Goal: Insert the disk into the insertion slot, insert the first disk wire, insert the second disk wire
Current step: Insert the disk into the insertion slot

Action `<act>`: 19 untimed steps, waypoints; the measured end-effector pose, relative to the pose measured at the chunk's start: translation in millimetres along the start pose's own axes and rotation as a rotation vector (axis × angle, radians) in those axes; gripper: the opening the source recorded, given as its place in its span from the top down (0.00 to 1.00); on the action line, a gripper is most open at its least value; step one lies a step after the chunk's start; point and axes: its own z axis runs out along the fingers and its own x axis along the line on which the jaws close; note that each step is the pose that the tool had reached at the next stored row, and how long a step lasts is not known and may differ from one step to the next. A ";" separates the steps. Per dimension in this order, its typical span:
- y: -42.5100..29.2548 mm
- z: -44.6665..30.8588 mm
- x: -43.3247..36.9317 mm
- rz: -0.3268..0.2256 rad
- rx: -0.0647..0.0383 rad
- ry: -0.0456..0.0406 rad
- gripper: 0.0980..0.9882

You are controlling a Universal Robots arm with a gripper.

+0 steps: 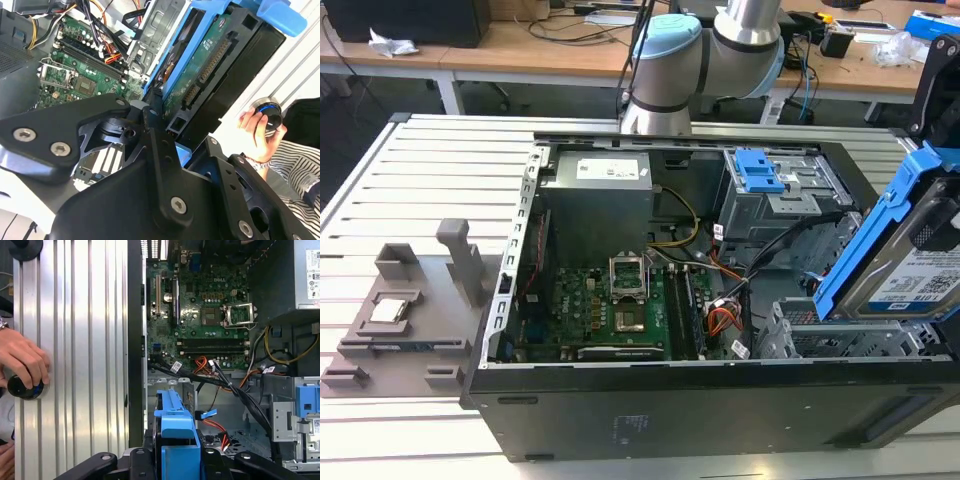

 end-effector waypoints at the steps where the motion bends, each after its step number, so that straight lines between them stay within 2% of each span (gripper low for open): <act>1: 0.0 0.2 0.0 0.000 0.000 0.0000 0.70; 19: -0.5 11.8 0.0 0.000 0.000 0.0000 0.70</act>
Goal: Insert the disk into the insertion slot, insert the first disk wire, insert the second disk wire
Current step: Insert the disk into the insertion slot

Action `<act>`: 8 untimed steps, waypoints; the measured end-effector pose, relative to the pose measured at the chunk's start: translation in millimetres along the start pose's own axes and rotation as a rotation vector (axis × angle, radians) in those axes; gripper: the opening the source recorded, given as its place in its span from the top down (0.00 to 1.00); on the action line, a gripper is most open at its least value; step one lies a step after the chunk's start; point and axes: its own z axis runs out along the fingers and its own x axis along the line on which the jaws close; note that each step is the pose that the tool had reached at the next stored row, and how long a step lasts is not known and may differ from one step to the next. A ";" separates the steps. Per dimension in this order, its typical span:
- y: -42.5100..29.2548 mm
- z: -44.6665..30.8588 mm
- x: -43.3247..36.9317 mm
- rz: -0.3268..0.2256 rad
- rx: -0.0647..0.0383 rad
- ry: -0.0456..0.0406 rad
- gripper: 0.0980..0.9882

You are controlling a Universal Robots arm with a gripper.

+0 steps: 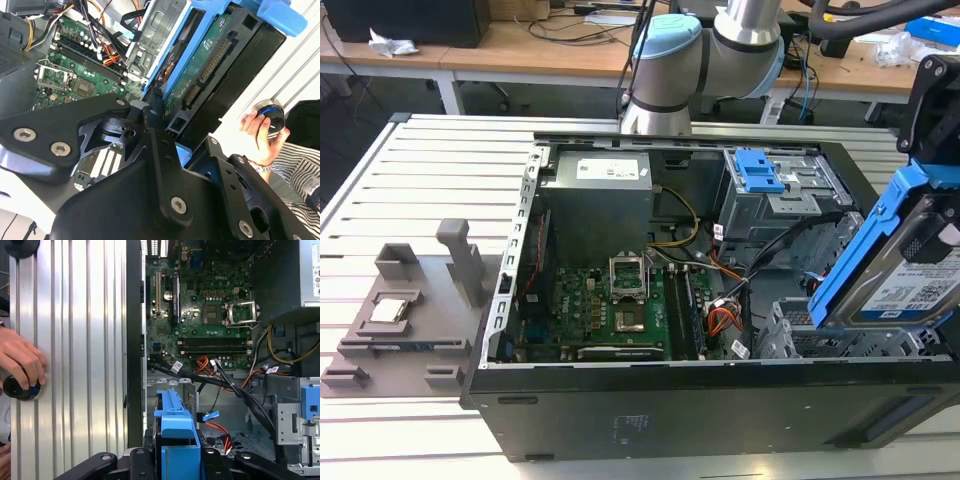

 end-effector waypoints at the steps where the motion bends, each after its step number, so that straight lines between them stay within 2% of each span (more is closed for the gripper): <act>1: 0.0 0.7 0.0 0.000 0.000 0.0001 0.70; 8: -0.2 4.3 -1.7 0.000 0.000 0.0001 0.70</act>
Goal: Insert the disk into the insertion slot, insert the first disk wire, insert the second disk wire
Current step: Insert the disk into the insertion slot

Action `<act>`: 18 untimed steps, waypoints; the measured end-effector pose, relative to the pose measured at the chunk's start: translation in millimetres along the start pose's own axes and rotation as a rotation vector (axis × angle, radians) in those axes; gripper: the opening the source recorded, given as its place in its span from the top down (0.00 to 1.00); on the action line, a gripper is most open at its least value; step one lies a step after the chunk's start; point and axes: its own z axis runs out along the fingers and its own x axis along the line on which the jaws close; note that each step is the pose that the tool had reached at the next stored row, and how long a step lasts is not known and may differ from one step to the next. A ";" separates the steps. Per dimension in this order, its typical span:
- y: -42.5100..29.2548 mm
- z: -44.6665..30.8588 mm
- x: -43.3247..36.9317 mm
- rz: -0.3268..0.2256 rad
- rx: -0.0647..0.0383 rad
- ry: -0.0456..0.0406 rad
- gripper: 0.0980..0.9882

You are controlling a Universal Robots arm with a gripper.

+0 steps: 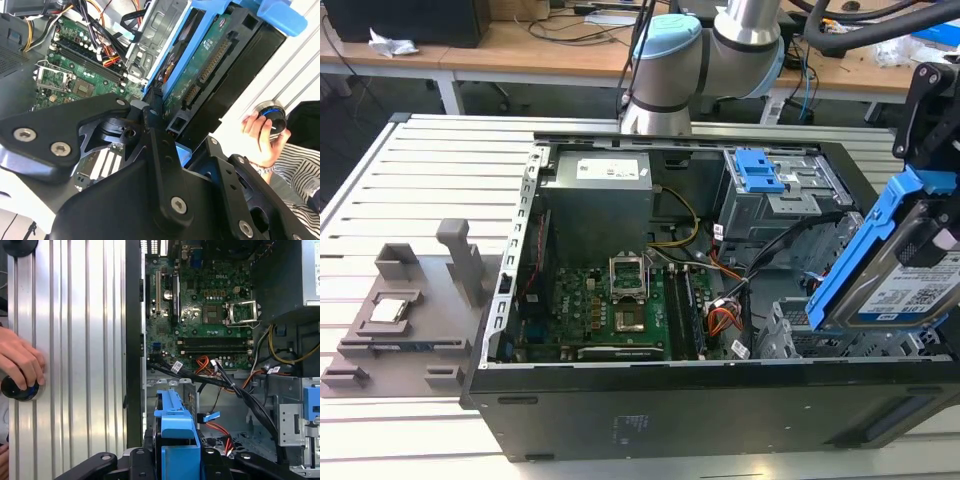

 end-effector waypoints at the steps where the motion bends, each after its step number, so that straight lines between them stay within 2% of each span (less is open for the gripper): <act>1: 0.1 0.1 -2.0 0.000 0.000 0.0000 0.70; 6: 0.3 0.3 -13.1 0.000 0.000 -0.0003 0.70; 7: 0.3 0.6 -13.2 0.001 0.000 -0.0013 0.70; 9: 0.3 1.3 -13.1 0.002 0.000 -0.0123 0.70; 18: 0.2 7.0 -11.5 0.002 0.000 -0.0129 0.70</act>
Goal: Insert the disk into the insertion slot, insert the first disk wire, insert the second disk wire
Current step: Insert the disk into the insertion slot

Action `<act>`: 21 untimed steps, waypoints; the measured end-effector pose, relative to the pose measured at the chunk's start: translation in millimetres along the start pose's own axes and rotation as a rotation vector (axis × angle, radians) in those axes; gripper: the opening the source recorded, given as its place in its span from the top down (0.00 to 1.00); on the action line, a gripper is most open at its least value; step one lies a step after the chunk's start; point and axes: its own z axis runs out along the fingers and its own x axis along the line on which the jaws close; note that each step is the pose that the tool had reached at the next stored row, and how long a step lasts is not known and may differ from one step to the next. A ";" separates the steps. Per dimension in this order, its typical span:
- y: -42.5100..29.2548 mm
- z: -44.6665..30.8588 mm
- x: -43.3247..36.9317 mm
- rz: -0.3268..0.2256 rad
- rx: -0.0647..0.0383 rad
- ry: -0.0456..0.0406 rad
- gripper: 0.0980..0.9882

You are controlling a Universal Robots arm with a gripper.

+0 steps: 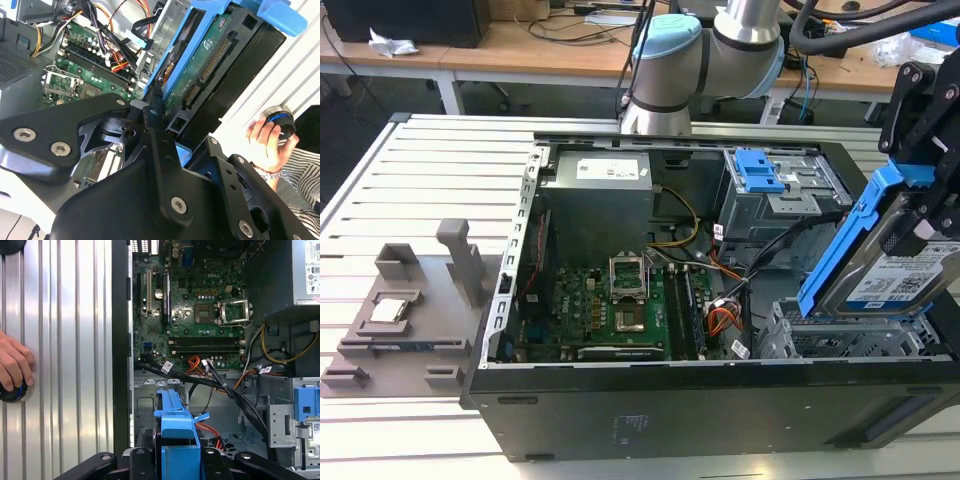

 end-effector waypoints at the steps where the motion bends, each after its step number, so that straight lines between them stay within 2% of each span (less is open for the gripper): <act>1: 0.0 0.3 -0.1 0.000 0.000 -0.0002 0.70; 12: -0.6 6.7 -0.6 0.000 0.000 0.0001 0.70; 16: -0.8 11.9 -0.6 0.000 0.000 0.0000 0.70; 21: 0.0 15.0 -5.4 0.000 0.000 0.0000 0.70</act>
